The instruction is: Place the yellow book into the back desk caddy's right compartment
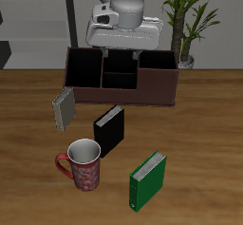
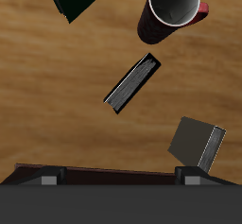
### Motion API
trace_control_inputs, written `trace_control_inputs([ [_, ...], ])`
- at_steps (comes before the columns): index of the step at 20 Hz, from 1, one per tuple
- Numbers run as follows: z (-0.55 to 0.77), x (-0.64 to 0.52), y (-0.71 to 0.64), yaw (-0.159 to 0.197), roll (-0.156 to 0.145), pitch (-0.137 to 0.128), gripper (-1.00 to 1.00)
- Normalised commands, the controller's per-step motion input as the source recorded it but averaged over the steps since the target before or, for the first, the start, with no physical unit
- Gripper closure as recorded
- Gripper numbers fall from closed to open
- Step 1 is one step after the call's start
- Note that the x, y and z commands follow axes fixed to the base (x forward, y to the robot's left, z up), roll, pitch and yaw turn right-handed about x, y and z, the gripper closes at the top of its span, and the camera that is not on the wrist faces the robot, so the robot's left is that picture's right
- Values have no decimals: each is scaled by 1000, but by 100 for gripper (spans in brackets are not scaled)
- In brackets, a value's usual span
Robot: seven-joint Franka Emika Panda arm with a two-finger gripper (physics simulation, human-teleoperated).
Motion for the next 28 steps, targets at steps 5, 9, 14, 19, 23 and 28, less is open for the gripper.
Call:
trace_control_inputs([
  [5,-53,82,-87,6,-27,-1,-100],
  [9,-35,53,-122,-17,-32,12,-100],
  [14,-39,-15,-252,24,37,-32,-100],
  [19,-118,-24,-307,70,38,-23,-100],
  [23,-239,-35,-566,28,4,-35,-100],
  [28,-223,-96,-561,10,0,-21,-100],
])
